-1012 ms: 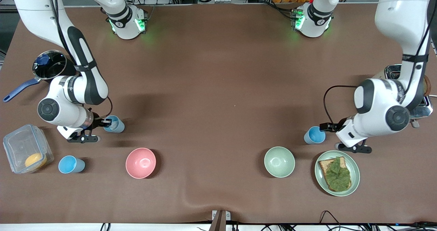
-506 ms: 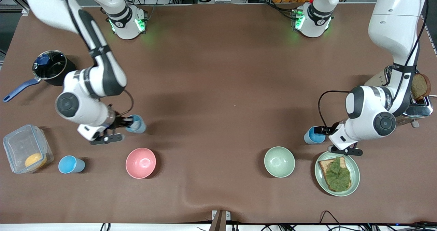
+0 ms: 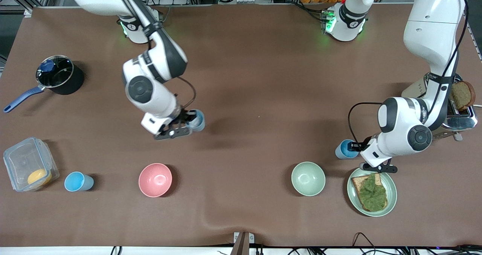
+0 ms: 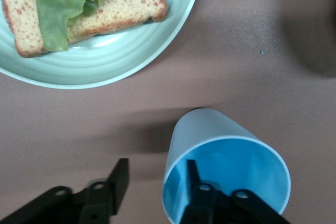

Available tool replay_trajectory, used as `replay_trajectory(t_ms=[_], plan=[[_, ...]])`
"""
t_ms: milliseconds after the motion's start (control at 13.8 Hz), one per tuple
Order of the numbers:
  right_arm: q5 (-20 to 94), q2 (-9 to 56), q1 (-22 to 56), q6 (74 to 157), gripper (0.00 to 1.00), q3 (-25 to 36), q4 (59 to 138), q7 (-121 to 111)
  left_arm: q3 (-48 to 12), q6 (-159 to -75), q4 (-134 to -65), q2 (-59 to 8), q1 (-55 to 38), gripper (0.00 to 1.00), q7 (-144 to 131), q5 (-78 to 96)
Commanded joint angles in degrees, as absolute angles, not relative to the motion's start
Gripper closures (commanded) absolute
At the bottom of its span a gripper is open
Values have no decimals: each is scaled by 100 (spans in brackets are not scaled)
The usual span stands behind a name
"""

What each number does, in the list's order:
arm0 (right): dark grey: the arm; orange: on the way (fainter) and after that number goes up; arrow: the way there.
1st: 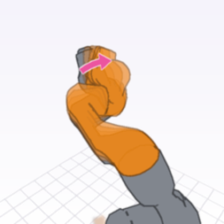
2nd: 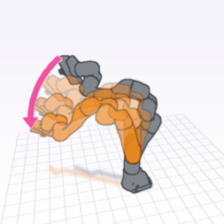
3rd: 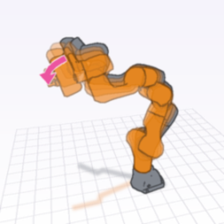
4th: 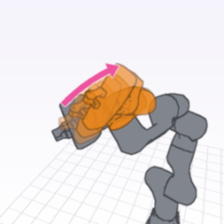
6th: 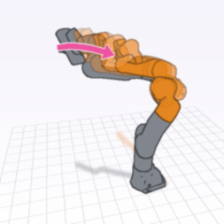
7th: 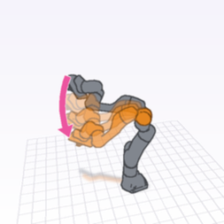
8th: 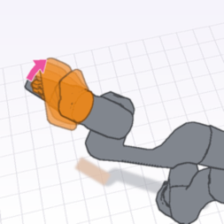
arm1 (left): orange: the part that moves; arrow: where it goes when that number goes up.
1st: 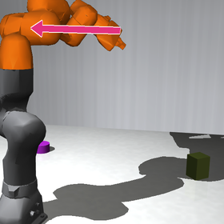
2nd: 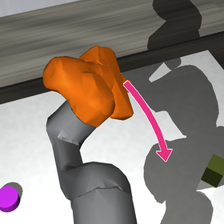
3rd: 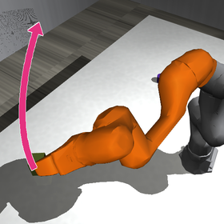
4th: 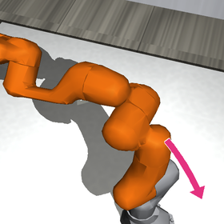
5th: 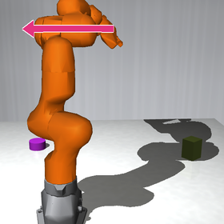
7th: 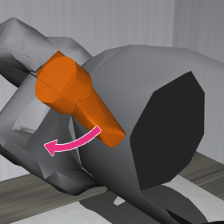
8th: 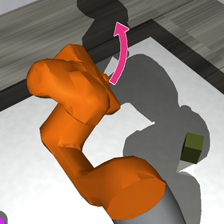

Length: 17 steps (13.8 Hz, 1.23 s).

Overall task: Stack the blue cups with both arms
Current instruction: 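Carry the cup with the right gripper while the left gripper grasps its cup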

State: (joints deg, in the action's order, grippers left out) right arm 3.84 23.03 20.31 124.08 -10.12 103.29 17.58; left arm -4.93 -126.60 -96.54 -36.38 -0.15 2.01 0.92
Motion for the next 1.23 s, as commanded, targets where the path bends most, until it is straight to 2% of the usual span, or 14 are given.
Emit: replay_trajectory(t_ms=[0,145,361,651,867,1157], plan=[[448,2267,2284,12577,100,-1256,10433,2064,-510,-12674,-9606,-3656,-18,100,9,-18],[404,2302,2574,12734,100,-1266,10433,2302,-510,-12604,-9615,-3517,9,100,-26,-18],[186,2557,3004,13410,100,-1336,10433,2731,-510,-12253,-9606,-3130,35,100,-228,-18],[-615,3180,3444,13894,100,-1345,10162,3715,-519,-11936,-9598,-2743,44,100,-325,26],[-633,3611,3664,13957,100,-1336,9792,3928,-571,-11900,-9615,-2619,18,100,-676,35],[-606,3761,3735,13966,100,-1327,9642,4052,-712,-11787,-9677,-2496,26,100,-808,44]])
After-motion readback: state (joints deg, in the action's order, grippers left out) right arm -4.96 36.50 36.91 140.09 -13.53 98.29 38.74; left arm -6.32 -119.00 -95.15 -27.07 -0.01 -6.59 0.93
